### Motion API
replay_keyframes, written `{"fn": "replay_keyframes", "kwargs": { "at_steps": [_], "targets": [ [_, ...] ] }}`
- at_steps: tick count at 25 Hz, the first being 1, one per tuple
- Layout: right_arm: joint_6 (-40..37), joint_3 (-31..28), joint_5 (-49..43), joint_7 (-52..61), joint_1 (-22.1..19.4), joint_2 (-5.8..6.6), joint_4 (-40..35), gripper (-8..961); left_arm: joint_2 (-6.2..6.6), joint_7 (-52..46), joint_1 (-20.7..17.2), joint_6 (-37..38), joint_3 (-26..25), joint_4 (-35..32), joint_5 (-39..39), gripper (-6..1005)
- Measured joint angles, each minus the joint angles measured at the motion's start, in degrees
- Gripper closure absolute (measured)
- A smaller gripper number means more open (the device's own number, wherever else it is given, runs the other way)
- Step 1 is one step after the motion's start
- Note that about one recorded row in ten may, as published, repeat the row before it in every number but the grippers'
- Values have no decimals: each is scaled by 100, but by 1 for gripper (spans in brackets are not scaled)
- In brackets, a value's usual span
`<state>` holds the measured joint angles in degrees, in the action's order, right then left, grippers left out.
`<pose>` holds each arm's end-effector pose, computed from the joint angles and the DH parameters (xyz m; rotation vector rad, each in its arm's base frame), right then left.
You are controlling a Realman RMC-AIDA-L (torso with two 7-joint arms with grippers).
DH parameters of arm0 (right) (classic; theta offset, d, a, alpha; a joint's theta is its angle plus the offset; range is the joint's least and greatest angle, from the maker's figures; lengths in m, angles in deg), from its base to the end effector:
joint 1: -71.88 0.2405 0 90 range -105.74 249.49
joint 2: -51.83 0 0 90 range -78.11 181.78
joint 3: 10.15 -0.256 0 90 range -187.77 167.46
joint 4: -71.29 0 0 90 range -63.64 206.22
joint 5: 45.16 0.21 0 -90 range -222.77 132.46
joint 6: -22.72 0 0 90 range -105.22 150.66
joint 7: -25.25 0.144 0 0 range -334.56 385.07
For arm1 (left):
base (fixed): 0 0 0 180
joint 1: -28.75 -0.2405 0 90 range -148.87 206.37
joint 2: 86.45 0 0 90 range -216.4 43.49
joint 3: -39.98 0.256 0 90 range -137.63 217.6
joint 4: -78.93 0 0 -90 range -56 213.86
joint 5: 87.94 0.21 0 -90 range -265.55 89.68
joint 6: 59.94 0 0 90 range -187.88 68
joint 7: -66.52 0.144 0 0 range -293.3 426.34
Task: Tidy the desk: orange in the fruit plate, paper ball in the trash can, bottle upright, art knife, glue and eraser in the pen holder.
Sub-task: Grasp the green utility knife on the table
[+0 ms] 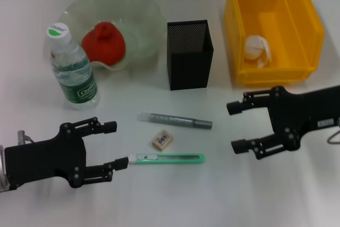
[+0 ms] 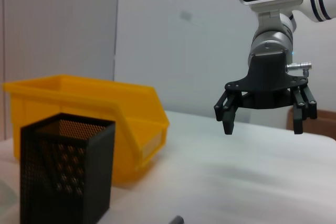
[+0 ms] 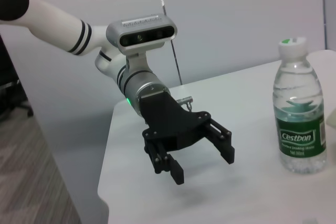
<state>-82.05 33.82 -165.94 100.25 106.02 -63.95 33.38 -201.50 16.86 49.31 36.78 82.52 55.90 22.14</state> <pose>0.2405 0.3093 0.0084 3.0136 -0.3256 -0.6198 -0.3151 0.2458 -0.0133 -2.7683 -0.3355 -0.7968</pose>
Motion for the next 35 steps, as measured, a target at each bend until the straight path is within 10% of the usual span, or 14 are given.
{"fn": "replay_keyframes", "kwargs": {
  "at_steps": [10,35],
  "targets": [
    [510,-53,-40,-936,-234,177,941,130,-42,-1,232,-284,9,-65,472,215],
    [510,-179,-2,-1040,-304,188,973,129,-307,-69,703,-1246,12,-237,1368,215]
  ]
}}
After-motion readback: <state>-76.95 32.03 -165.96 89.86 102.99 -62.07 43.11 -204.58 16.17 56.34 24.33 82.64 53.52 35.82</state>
